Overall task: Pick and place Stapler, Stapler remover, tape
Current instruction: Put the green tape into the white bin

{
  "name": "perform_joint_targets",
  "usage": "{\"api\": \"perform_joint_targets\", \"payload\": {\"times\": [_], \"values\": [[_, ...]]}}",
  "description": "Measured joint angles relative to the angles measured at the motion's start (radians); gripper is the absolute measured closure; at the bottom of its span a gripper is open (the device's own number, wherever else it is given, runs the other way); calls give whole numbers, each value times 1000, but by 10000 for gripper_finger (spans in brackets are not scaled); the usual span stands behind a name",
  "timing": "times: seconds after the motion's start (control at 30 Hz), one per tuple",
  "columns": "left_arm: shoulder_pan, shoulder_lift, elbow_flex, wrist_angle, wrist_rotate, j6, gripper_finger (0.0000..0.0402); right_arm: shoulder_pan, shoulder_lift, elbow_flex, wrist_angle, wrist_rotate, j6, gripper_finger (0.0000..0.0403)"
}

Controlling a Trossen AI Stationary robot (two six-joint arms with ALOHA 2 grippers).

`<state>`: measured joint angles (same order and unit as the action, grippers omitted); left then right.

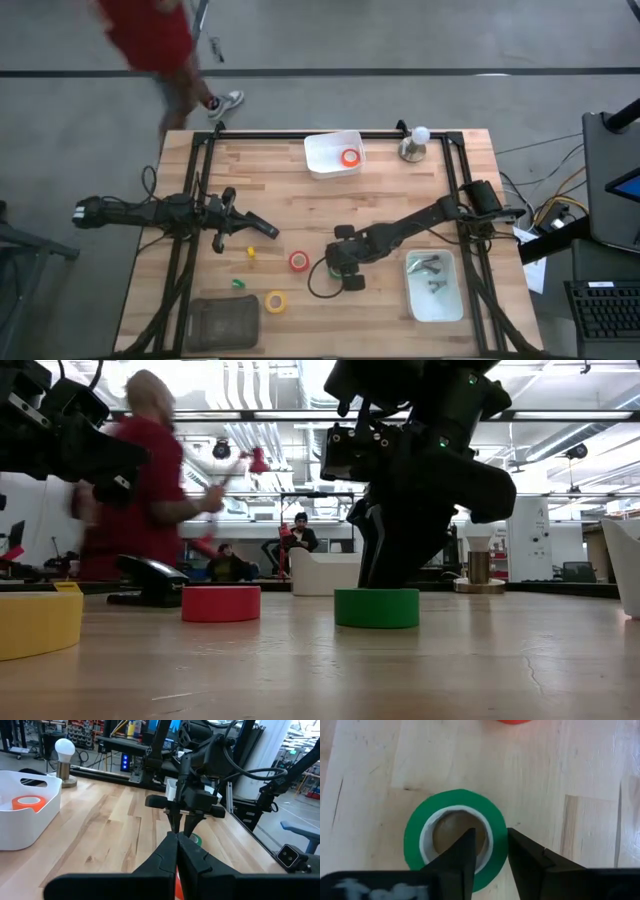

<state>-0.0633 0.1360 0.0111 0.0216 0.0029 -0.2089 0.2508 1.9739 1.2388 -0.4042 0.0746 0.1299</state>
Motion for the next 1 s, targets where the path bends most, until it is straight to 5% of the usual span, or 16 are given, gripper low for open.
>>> {"api": "perform_joint_targets", "payload": {"times": [0.3,1.0], "values": [[0,0,0,0,0,0,394,-20,0,13,-16,7,-9,362],[0,0,0,0,0,0,394,-224,-24,333,-374,205,-187,354]]}}
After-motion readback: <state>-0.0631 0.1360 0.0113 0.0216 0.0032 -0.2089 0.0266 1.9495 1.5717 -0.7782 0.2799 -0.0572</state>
